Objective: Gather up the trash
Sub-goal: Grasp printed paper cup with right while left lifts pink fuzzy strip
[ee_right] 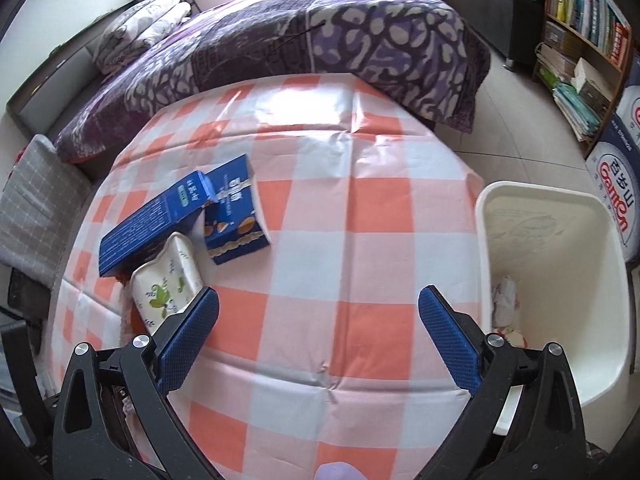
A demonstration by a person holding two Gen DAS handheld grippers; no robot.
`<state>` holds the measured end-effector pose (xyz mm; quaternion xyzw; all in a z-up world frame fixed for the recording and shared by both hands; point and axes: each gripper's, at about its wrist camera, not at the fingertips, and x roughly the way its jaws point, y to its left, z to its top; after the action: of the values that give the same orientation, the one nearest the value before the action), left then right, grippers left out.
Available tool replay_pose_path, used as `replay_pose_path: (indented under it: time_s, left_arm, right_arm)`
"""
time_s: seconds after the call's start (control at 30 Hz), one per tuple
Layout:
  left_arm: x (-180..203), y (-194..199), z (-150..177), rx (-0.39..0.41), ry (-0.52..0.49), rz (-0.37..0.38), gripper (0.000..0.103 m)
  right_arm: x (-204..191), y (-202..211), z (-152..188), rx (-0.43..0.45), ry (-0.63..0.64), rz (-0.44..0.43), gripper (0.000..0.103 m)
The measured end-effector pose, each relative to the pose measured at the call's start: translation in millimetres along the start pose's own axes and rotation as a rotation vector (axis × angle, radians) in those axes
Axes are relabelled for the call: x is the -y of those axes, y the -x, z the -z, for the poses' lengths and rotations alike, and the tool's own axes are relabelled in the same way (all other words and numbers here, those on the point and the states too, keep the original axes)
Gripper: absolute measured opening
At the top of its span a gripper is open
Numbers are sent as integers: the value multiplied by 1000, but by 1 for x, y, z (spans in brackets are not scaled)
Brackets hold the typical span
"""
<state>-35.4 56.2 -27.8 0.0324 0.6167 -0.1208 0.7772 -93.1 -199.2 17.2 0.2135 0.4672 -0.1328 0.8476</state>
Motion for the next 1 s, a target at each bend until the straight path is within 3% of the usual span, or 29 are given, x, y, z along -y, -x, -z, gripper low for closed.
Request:
replay_pose_path:
  time_s: [0.3,0.5,0.63,0.7,0.77,1.0]
  left_arm:
    - [-49,45,-11,131,161,53,23]
    - [-56,51,-21,145,193,99,23]
    - [-54,48,-28,147,191,112,23]
    - [-54,48,-29,149,192,116,23]
    - [-56,47,-30,151,197,116,23]
    - [-63,50,-30,180,231,125,23]
  right_arm:
    - [-51,-40,-3,-103,58,-220,96]
    - [-65,-70,-6,-162,30,-340,93]
    - [-79,-76,-3,-158,65,-340,73]
    - [-85,-79,-3,-179,74,-357,41]
    - [-87,-81,-1,-187,83,-347,28]
    - [-84,-70,1,-130,62,-319,23]
